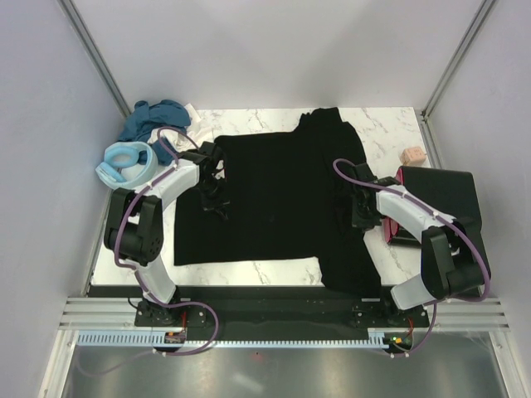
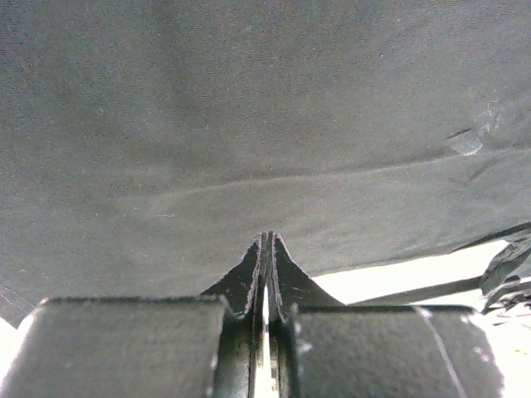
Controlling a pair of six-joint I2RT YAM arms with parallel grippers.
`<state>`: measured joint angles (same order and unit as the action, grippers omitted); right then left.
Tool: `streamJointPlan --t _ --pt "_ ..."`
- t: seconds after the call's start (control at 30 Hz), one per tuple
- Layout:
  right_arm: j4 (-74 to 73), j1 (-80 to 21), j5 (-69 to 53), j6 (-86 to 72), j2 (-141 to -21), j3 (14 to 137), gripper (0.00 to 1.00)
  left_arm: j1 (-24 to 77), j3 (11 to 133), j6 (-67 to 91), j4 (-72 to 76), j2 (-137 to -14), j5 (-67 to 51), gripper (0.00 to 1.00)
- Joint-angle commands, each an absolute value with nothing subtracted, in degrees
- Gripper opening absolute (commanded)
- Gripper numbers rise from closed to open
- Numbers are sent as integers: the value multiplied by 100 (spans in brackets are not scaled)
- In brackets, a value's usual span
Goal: Fold and stack the t-shirts
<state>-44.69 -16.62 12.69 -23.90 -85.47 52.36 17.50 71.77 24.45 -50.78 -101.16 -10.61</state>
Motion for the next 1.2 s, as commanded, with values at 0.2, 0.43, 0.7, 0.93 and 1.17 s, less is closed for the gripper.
streamJointPlan --t 0.2,0.43,0.7,0.93,1.17 --pt "-4201 -1688 1521 -2268 -9534 6099 0 1775 7233 2259 -4992 -10019 -1090 2" --pt "-4482 -1775 1836 -2232 -10283 6504 0 1784 7286 2311 -4992 -10292 -932 2" --pt "-5036 -1758 2487 -2373 -10494 6513 0 1775 7611 2584 -5238 -11240 -1072 2" --pt "-5168 -1530 2610 -2311 -10371 6416 0 1618 7655 2654 -5282 -11672 -1134 2" --pt "-5326 -1292 2847 -2391 -10275 6469 0 1012 7445 2663 -5221 -11777 -1073 2"
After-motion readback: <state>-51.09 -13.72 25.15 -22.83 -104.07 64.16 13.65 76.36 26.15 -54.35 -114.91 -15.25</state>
